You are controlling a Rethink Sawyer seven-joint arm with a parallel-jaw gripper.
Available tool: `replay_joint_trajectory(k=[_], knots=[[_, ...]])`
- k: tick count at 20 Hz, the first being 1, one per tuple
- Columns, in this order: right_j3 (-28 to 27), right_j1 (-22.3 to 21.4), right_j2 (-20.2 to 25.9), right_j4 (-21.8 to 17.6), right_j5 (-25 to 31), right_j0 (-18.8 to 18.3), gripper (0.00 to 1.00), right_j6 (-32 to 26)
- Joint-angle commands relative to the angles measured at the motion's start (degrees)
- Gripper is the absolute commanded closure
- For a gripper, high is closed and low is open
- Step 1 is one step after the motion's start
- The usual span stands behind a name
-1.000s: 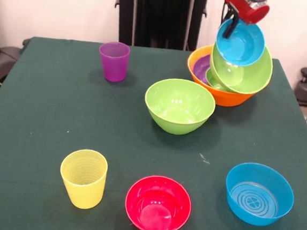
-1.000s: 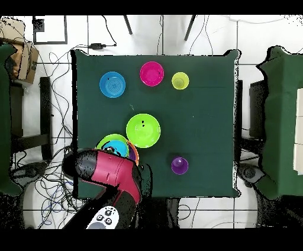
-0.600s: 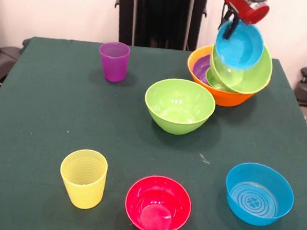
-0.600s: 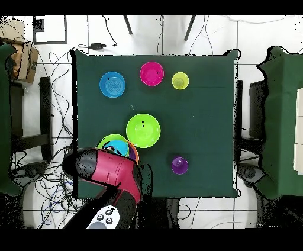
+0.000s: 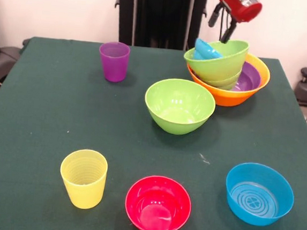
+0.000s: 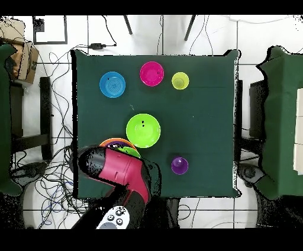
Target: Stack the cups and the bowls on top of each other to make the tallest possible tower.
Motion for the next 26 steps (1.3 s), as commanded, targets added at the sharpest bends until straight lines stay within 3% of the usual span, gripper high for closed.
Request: replay_joint_trajectory(k=[1, 7, 14, 19, 22, 26], knots=[[1.6, 0.1, 6.5, 1.1, -5.4, -3.7, 0.00, 6.1], [0.4, 1.9, 7.9, 1.2, -6.6, -5.0, 0.00, 6.7], [-3.1, 4.6, 7.1, 0.8, -4.5, -4.0, 0.00, 8.7], [-2.8, 5.7, 6.2, 1.0, -4.8, -0.8, 0.00, 11.2], [-0.6, 4.8, 5.6, 0.6, -5.4, 1.4, 0.00, 11.4], [5.8, -0.7, 4.7, -1.2, -5.9, 3.7, 0.00, 8.6]])
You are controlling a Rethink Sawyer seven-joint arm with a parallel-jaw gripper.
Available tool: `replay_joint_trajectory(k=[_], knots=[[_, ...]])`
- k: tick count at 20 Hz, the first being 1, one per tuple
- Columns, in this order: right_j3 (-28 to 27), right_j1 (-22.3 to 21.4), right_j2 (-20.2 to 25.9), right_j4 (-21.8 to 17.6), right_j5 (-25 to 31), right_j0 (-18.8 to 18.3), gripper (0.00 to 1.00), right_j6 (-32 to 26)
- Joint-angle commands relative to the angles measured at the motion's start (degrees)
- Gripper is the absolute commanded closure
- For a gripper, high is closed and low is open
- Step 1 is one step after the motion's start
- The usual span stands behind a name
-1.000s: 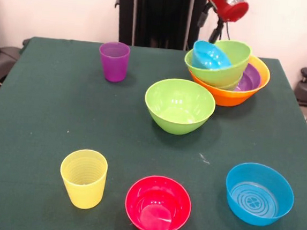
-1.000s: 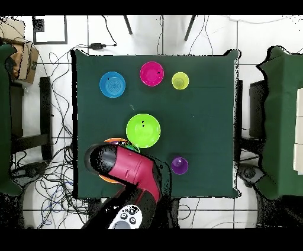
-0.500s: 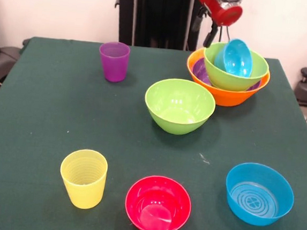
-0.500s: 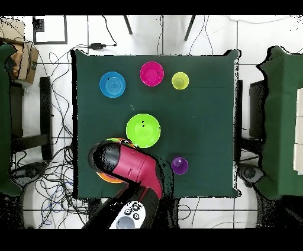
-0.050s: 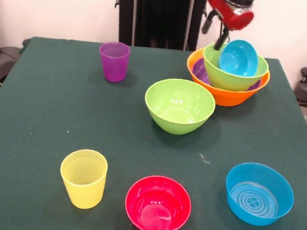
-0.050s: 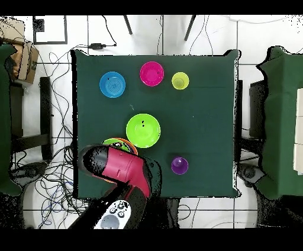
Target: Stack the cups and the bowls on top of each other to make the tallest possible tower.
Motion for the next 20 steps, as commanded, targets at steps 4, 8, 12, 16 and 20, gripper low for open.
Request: replay_joint_trajectory(k=[4, 8, 12, 16, 20], knots=[[9.7, -8.6, 1.2, -3.7, 0.5, 7.0, 0.00, 6.6], [10.7, -13.0, -1.0, -5.7, 4.9, 9.5, 0.00, 4.5], [12.8, -15.1, -0.2, -6.9, 3.1, 7.8, 0.00, 0.7], [12.4, -13.9, 1.2, -7.9, 0.6, 5.7, 0.00, -0.4], [9.4, -11.0, 3.1, -8.5, -0.4, 3.4, 0.00, 0.1]])
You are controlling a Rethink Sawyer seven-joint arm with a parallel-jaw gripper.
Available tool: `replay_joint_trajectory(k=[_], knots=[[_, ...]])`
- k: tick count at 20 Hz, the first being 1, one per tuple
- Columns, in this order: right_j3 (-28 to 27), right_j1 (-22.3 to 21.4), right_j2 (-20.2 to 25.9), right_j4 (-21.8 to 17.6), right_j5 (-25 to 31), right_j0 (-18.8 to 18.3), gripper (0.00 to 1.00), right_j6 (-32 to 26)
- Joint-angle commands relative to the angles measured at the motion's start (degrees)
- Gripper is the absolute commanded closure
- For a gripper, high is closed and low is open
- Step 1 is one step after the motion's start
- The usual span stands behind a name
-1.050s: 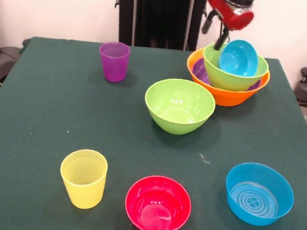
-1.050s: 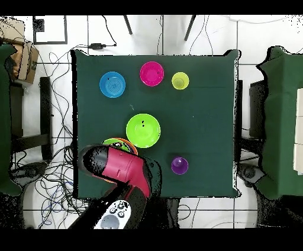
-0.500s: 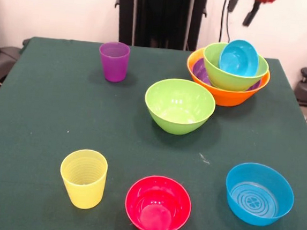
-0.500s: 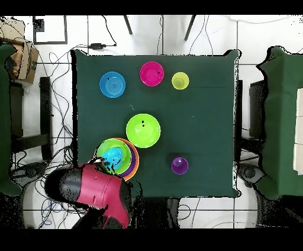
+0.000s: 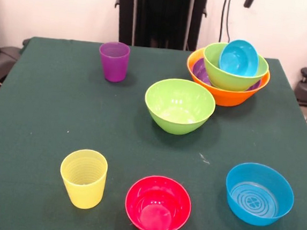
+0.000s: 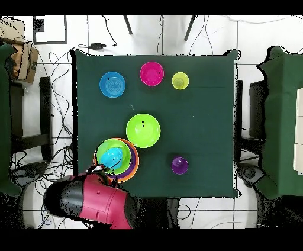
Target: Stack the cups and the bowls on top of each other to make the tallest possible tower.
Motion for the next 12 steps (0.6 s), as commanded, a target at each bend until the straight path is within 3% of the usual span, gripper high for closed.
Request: replay_joint_trajectory(k=[1, 3, 8, 12], knots=[[-0.3, 4.4, 5.5, -5.0, -0.5, -3.4, 0.00, 0.7], [-1.8, 6.5, 6.0, -5.3, -1.7, -4.2, 0.00, 1.3], [-1.3, 7.5, 11.6, -5.1, -6.1, -11.1, 0.00, -3.4], [-3.5, 9.6, 12.7, -5.9, -6.8, -12.0, 0.00, -1.9]])
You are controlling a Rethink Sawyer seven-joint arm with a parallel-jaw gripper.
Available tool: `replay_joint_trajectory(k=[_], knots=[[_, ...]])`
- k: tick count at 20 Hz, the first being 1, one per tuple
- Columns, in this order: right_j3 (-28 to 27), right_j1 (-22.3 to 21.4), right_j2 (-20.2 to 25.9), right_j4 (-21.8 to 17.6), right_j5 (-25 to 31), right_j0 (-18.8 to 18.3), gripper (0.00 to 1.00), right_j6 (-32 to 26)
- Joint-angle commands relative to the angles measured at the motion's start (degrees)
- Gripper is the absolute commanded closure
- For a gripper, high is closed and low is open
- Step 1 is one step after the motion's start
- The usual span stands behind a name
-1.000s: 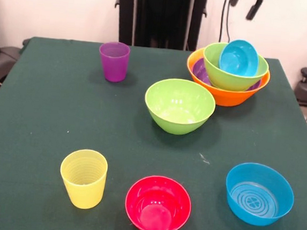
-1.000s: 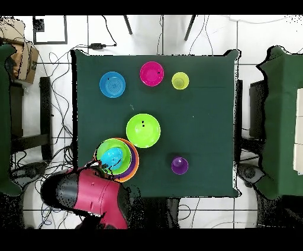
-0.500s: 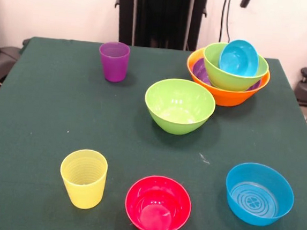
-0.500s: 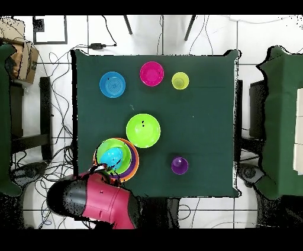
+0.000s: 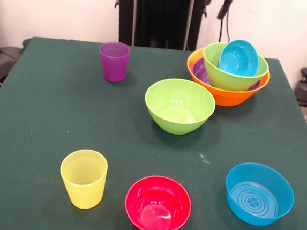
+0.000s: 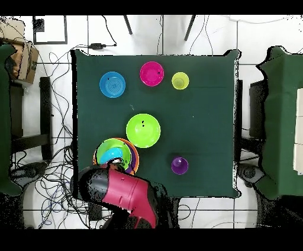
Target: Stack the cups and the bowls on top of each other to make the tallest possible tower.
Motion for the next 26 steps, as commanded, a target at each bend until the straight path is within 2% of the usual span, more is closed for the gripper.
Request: replay_joint_trajectory(k=[1, 13, 26], knots=[[-3.8, 6.3, 9.3, -4.5, -5.0, -2.9, 0.00, -1.4], [-7.0, 7.6, 10.3, -5.5, -3.7, -4.7, 0.00, -0.8], [-11.2, 11.3, 9.5, -3.9, -2.6, -2.1, 0.00, 4.1]])
